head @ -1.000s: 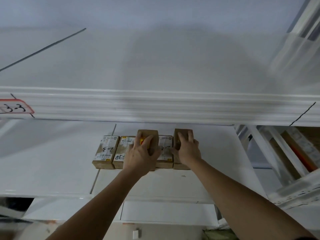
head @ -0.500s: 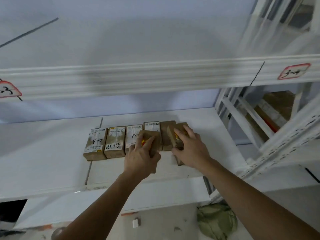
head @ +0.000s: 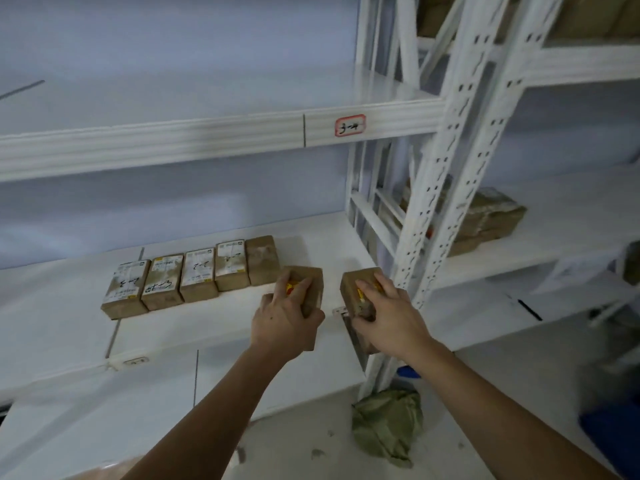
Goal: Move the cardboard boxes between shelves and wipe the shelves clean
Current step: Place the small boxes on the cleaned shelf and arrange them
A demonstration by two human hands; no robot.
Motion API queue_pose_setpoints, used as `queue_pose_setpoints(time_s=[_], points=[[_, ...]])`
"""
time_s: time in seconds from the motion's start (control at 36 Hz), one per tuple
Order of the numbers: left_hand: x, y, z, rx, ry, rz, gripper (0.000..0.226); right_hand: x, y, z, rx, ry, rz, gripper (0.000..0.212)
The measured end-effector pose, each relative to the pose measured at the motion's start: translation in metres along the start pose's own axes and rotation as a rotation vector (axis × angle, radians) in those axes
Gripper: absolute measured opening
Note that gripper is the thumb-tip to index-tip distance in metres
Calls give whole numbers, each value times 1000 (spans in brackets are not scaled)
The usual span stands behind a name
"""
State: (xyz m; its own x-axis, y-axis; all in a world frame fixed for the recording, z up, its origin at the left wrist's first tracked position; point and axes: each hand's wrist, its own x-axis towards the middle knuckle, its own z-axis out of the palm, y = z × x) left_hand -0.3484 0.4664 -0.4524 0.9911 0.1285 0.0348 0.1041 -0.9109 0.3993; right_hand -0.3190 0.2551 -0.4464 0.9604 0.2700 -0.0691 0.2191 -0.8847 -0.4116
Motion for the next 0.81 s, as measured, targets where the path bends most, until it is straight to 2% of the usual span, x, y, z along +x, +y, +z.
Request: queue_pose_setpoints(time_s=[0.19, 0.36, 0.58, 0.81], points=[[-54, 95, 35, 22, -55, 146, 61, -97, 84, -40, 1, 69, 68, 77], [-72, 159, 55, 12, -112, 215, 62, -146, 140, -67, 12, 76, 181, 76], [-68, 224, 89, 6, -176, 328, 60, -167, 198, -90, 29, 120, 258, 77], [-27, 297, 124, -17, -210, 394, 62, -145, 268, -116, 52, 113, 325, 82]])
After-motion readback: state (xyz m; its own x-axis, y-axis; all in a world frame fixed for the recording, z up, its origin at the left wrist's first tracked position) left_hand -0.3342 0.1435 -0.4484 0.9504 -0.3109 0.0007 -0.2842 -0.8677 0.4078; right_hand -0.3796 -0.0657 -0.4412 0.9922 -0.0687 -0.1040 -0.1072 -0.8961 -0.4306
